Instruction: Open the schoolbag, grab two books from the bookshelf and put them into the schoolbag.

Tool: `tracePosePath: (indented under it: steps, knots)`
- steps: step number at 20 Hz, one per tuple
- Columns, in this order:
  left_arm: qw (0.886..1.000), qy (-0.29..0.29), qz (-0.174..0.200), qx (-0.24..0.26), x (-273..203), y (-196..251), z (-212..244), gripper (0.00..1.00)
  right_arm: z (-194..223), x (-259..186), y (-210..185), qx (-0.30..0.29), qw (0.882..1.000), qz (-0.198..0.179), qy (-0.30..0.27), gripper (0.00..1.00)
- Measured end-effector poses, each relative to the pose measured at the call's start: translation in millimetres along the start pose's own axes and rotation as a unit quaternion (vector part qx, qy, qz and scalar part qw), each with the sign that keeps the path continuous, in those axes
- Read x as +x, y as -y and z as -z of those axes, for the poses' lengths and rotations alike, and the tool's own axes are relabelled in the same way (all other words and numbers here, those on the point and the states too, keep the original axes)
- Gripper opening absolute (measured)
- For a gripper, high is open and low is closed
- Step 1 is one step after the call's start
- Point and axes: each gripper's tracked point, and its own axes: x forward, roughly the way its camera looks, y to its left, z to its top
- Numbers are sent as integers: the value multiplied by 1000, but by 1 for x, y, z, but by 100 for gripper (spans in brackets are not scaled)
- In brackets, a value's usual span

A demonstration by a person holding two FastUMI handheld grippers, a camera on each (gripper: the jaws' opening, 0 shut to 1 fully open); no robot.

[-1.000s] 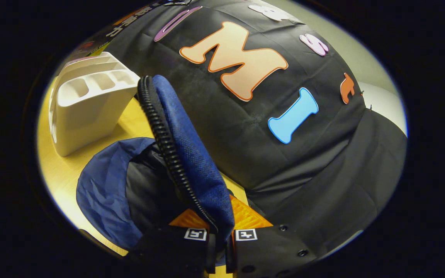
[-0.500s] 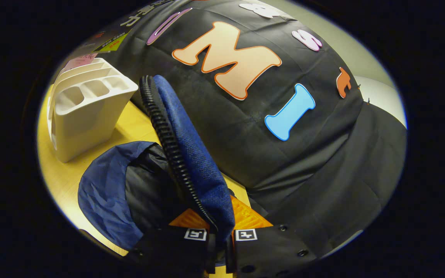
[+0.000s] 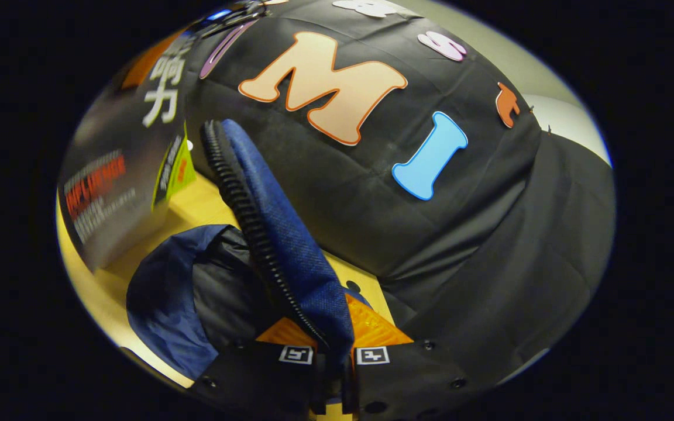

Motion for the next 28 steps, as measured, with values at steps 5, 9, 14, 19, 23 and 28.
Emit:
tracePosePath:
  steps: [5,9,14,19,23,28]
  knots:
    - [999,24,43,-10,65,19,-5,37,-4,-2,-2,-5,1000,-13,13,10]
    - [998,37,56,-10,106,28,-2,37,-6,-3,4,6,1000,-20,20,13]
    - [995,39,95,-17,154,49,4,37,-11,-4,8,29,999,-28,32,13]
    - [988,43,149,-21,209,71,10,37,-16,-1,6,42,997,-41,46,13]
    - [982,39,183,-29,246,83,13,37,-17,-1,7,43,997,-45,51,13]
    - [970,10,231,-73,278,90,17,37,-20,-1,4,46,996,-53,55,13]
